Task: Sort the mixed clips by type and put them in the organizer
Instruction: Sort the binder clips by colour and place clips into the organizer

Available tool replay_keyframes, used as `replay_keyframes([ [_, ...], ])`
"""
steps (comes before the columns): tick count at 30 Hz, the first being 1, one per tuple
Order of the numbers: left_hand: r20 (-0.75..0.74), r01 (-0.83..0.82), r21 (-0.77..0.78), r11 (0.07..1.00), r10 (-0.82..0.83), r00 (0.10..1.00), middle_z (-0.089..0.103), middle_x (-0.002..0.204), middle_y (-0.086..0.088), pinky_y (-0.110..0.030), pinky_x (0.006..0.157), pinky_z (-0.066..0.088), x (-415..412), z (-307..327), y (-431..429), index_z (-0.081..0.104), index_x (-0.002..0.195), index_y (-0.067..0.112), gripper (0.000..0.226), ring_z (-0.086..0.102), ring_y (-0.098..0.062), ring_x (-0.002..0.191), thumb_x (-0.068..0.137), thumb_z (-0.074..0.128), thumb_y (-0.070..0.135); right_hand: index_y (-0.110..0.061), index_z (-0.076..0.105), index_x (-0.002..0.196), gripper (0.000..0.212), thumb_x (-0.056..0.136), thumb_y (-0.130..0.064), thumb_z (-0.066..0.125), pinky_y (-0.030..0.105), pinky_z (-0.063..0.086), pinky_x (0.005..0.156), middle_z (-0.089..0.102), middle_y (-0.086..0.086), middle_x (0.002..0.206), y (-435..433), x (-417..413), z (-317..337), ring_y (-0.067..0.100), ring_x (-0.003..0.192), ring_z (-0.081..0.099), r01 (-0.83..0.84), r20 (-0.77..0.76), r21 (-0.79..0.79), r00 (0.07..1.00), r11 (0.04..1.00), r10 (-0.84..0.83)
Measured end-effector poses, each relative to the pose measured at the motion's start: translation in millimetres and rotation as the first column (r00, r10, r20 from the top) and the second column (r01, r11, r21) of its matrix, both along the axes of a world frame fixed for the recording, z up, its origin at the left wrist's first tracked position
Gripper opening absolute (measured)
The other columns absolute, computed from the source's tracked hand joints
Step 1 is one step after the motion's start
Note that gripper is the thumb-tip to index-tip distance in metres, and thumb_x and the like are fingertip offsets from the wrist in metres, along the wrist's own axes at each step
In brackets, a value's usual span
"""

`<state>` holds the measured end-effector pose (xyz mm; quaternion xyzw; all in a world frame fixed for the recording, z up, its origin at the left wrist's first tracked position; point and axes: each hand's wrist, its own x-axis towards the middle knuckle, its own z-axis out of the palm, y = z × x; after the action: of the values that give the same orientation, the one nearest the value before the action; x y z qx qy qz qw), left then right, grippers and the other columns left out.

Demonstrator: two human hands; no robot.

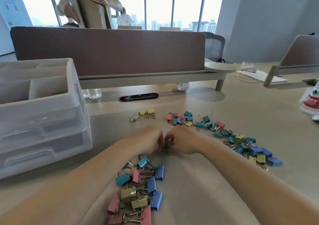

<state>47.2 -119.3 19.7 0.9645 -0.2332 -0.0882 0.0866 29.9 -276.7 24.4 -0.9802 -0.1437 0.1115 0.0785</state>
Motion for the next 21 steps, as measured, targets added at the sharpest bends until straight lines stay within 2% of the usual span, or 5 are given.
replay_keyframes([
  [5,0.002,-0.009,0.051,0.999,0.009,1.000,0.066,0.096,-0.012,-0.027,0.058,0.039,1,-2,-6,0.073,0.100,0.013,0.016,0.061,-0.028,0.084,0.088,0.062,0.010,-0.014,0.070,0.109,0.027,0.083,-0.020,0.070,0.027,0.042,0.070,0.068,0.003,0.104,5,5,-1,0.018,0.085,0.056,-0.016,0.010,0.003,1.000,1.000,0.016],
  [7,0.005,-0.018,0.070,0.997,0.018,1.000,0.066,0.093,-0.015,-0.026,0.055,0.037,0,-3,-7,0.072,0.096,0.010,0.016,0.056,-0.027,0.076,0.087,0.060,0.008,-0.010,0.071,0.097,0.015,0.084,-0.015,0.066,0.029,0.043,0.067,0.066,0.007,0.091,8,6,-1,0.022,0.081,0.057,-0.030,0.029,-0.023,0.999,0.999,0.031],
  [9,0.016,-0.032,0.070,0.997,0.031,0.999,0.064,0.089,-0.014,-0.027,0.056,0.037,0,-4,-7,0.071,0.095,0.009,0.014,0.054,-0.026,0.073,0.088,0.059,0.008,-0.008,0.070,0.089,0.010,0.085,-0.011,0.062,0.031,0.043,0.064,0.061,0.007,0.080,10,7,-2,0.025,0.074,0.056,-0.036,0.045,-0.056,0.998,0.998,0.038],
  [15,0.010,-0.032,0.078,0.996,0.032,0.999,0.065,0.097,-0.013,-0.031,0.065,0.044,-1,-5,-7,0.070,0.102,0.010,0.019,0.063,-0.029,0.088,0.090,0.055,0.007,-0.003,0.071,0.093,0.016,0.091,-0.011,0.058,0.036,0.047,0.065,0.065,0.013,0.086,13,10,-6,0.026,0.074,0.056,-0.023,0.034,-0.080,0.999,0.997,0.025],
  [21,0.026,-0.035,0.027,0.999,0.034,0.999,0.065,0.103,-0.011,-0.035,0.079,0.050,2,3,4,0.070,0.102,0.010,0.021,0.061,-0.026,0.094,0.090,0.052,0.006,-0.003,0.071,0.097,0.019,0.094,-0.016,0.058,0.040,0.054,0.077,0.069,0.014,0.096,15,15,-11,0.031,0.089,0.065,-0.007,0.005,-0.101,1.000,0.995,0.008],
])
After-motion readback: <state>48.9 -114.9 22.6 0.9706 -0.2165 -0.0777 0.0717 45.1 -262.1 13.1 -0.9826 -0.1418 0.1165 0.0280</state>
